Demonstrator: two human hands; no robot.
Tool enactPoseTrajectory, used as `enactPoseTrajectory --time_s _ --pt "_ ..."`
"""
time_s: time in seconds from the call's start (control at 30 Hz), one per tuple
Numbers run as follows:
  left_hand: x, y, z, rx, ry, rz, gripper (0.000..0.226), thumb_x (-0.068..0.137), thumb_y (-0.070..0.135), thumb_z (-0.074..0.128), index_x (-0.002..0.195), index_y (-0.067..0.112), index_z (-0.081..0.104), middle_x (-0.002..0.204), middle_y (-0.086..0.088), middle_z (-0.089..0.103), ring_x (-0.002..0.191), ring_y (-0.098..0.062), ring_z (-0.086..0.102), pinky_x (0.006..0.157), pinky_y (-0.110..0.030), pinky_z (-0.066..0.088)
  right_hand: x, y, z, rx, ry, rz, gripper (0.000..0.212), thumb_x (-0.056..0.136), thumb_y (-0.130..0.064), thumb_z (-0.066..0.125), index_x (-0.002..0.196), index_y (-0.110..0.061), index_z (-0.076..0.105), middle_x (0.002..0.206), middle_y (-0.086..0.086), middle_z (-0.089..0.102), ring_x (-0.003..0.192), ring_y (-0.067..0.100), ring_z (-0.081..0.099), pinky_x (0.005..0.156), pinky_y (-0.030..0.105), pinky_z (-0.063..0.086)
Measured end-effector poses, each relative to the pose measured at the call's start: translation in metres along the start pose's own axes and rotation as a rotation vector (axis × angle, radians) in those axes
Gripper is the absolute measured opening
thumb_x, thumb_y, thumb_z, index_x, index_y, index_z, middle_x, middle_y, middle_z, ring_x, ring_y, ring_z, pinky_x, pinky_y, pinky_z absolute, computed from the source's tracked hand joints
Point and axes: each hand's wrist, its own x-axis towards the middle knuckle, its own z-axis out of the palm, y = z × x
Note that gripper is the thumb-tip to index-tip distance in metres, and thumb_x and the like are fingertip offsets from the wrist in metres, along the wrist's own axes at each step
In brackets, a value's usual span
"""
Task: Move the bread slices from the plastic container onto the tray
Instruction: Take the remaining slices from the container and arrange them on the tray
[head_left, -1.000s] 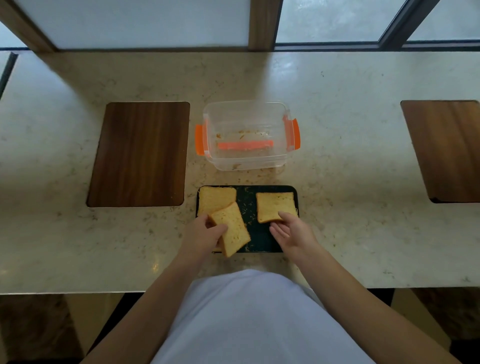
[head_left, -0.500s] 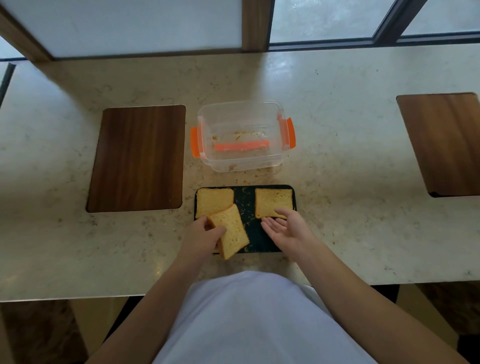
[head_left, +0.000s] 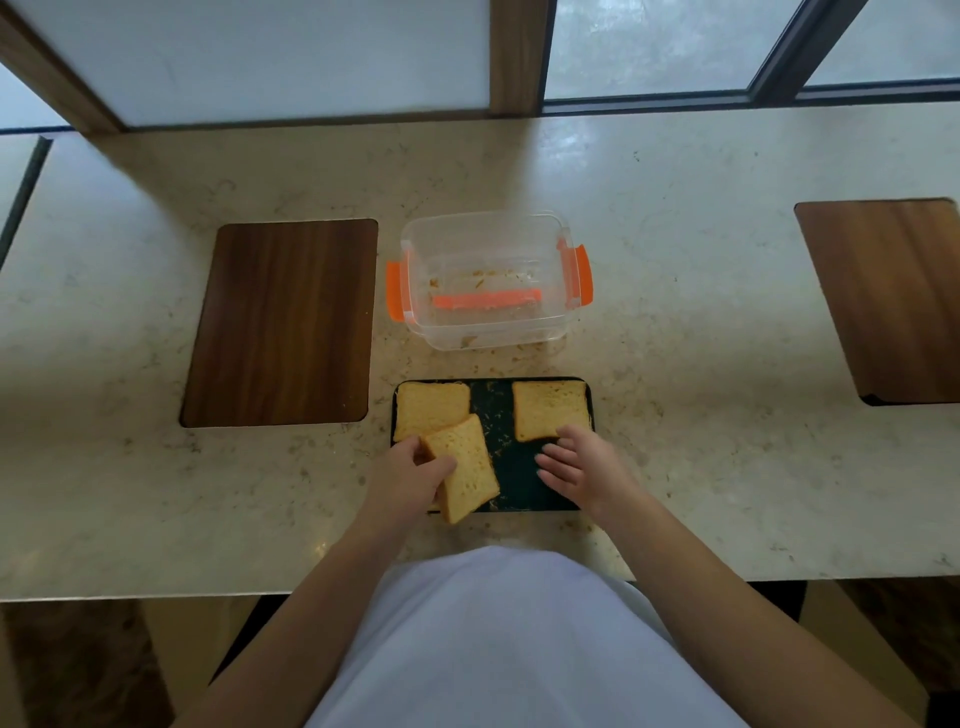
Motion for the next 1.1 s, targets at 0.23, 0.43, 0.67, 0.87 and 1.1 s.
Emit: enactPoseTrajectory --time_s 0.23,0.43,0.67,0.87,1.1 --pt "-0.001 0.014 0.005 0.093 -0.048 0.072 0.015 0.093 0.024 0.065 0.108 0.021 0.063 0.105 0.0 0.07 0.094 -0.017 0.068 0.084 -0.043 0.06 -0.017 0.014 -0.018 -0.542 -0.139 -0.248 0.027 0.094 -0.027 0.066 0.117 -0.013 0.065 0.106 0.007 0.073 0.091 0.018 0.073 0.073 0.028 0.06" --pt "0.0 0.029 0.026 0.037 -0.141 0.077 0.016 0.093 0.02 0.066 0.108 0.016 0.063 0.108 -0.004 0.069 0.098 -0.02 0.068 0.083 -0.042 0.06 -0.024 0.002 -0.009 -0.675 -0.229 -0.348 0.029 0.089 -0.042 0.071 0.113 -0.029 0.061 0.114 -0.009 0.066 0.104 0.007 0.064 0.082 0.027 0.055" --pt "-0.002 0.02 0.046 0.121 -0.255 0.088 0.013 0.093 0.028 0.065 0.105 0.026 0.061 0.106 0.002 0.069 0.091 -0.013 0.07 0.075 -0.034 0.062 -0.021 0.0 -0.033 -0.524 -0.304 -0.311 0.022 0.091 -0.028 0.073 0.109 -0.016 0.073 0.106 0.006 0.077 0.095 0.018 0.073 0.079 0.033 0.059" --pt "0.009 0.025 0.045 0.364 -0.243 0.302 0.03 0.088 0.039 0.07 0.115 0.027 0.063 0.103 0.009 0.067 0.093 -0.007 0.063 0.077 -0.026 0.052 -0.023 -0.026 -0.04 -0.919 -0.321 -0.446 0.018 0.087 -0.037 0.074 0.099 -0.023 0.074 0.095 0.0 0.075 0.088 0.015 0.069 0.081 0.035 0.052" --pt "0.012 0.035 0.056 0.141 -0.329 0.149 0.007 0.091 0.024 0.071 0.097 0.025 0.069 0.095 0.002 0.073 0.085 -0.012 0.071 0.069 -0.026 0.06 -0.012 -0.053 -0.033 -0.806 -0.208 -0.438 0.041 0.08 -0.051 0.076 0.109 -0.023 0.069 0.105 -0.002 0.072 0.097 0.014 0.069 0.08 0.033 0.056"
